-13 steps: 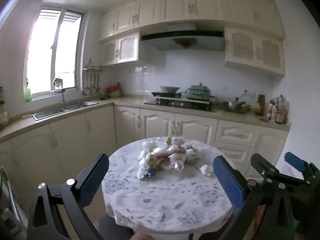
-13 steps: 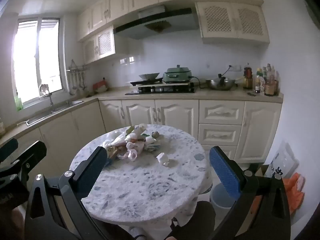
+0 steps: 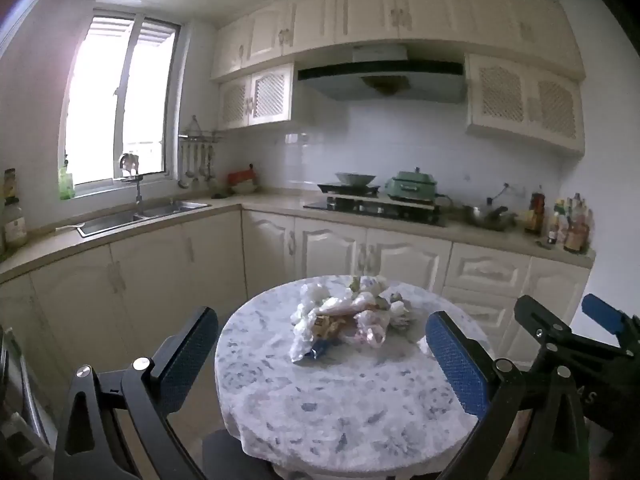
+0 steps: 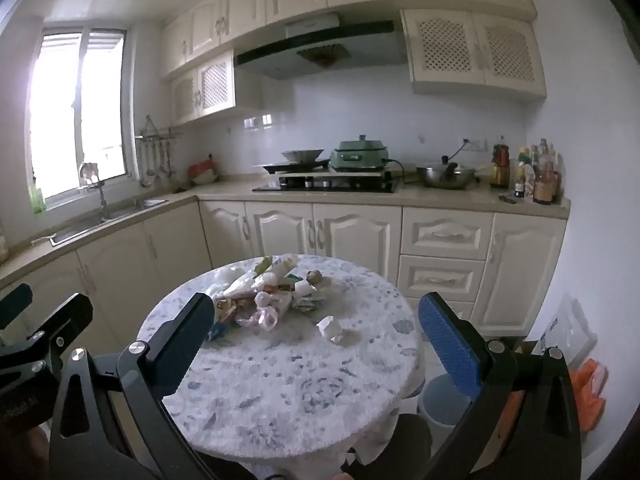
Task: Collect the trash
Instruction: 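Move the right tool toward the white tissue ball on the table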
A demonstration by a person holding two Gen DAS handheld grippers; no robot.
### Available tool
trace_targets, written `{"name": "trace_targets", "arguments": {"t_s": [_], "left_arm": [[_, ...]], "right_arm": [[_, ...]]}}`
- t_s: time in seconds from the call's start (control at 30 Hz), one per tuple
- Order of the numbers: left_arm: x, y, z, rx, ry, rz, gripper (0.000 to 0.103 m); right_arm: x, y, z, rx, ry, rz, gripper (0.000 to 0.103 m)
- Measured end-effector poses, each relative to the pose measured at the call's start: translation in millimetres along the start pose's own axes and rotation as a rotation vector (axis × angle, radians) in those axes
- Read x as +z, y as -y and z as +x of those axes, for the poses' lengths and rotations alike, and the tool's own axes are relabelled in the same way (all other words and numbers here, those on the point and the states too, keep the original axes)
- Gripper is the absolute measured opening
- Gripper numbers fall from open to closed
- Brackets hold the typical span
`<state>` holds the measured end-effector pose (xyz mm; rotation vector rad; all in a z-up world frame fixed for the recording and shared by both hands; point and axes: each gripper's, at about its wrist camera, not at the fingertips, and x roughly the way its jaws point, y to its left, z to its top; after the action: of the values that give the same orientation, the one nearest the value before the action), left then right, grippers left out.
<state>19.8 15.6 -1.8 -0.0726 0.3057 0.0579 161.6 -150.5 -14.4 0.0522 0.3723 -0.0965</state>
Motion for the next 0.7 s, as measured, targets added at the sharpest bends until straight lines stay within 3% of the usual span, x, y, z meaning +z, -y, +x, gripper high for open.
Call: {"name": "trace_targets", "arguments": {"t_s": [0.27,0.53,0.7], "left_arm": [[-1.2,-9.2,6.7,-0.038,0.036,0.000,0.102],[-10.7,-9.3,20.0,-0.023,0.086,0.026,0.102],[-9.3,-10.0,33.3,-0.019,0.074,0.008,0.102]], "right_arm": [[0.2,2.0,-0.9,0.001,0.024,-0.008,0.103],[0.8,-2.7,7.3,0.015,0.032,-0.024,0.103],[4.3,-2.7,12.5,0.027,0.029,-0.028,0.103]]}}
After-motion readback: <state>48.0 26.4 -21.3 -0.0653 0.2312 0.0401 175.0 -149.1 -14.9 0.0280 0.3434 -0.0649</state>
